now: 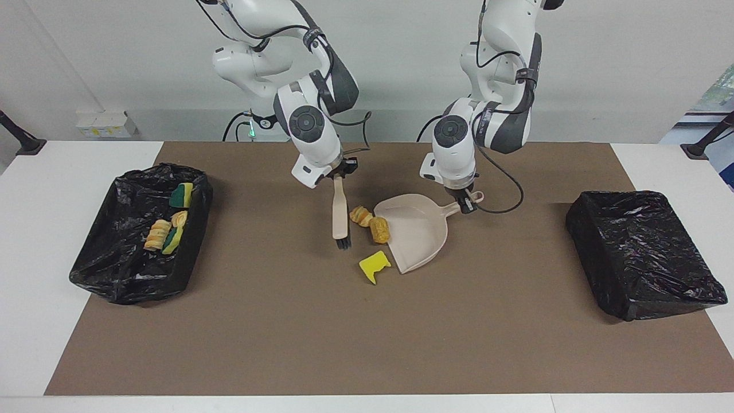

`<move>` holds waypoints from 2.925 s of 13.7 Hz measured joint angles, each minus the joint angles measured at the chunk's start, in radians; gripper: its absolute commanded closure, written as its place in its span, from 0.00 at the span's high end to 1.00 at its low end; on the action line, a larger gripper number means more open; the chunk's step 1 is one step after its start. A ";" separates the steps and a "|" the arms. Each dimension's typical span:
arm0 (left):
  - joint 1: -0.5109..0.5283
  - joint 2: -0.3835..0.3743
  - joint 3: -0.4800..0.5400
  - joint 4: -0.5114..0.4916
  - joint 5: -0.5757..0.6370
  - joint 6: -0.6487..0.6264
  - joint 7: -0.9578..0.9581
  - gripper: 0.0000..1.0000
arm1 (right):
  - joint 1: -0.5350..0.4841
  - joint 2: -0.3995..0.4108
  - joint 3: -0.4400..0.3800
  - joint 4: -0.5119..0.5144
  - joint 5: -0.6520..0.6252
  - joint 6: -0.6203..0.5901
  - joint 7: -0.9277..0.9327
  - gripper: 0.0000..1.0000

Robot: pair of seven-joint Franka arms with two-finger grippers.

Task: Sweep and dump trash in bin
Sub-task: 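Sweep the sponge and crusts into the dustpan with the right gripper's brush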

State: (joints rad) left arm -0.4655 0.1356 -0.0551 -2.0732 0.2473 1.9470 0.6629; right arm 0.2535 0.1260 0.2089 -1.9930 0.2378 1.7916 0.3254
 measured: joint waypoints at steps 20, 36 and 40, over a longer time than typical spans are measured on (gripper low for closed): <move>-0.011 -0.043 -0.006 -0.058 0.000 -0.031 -0.008 0.00 | 0.201 0.171 0.009 0.038 0.053 0.147 -0.044 0.00; 0.079 -0.037 0.017 -0.059 0.038 0.038 -0.112 0.00 | 0.023 0.177 -0.020 0.181 -0.256 -0.061 -0.223 0.00; 0.081 -0.033 0.016 -0.056 0.041 0.043 -0.112 0.00 | -0.010 0.279 -0.022 0.296 -0.301 -0.063 -0.221 0.00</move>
State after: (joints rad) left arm -0.3847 0.1027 -0.0388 -2.1296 0.2881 1.9898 0.5505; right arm 0.2435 0.4050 0.1869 -1.6969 -0.0628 1.7282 0.1041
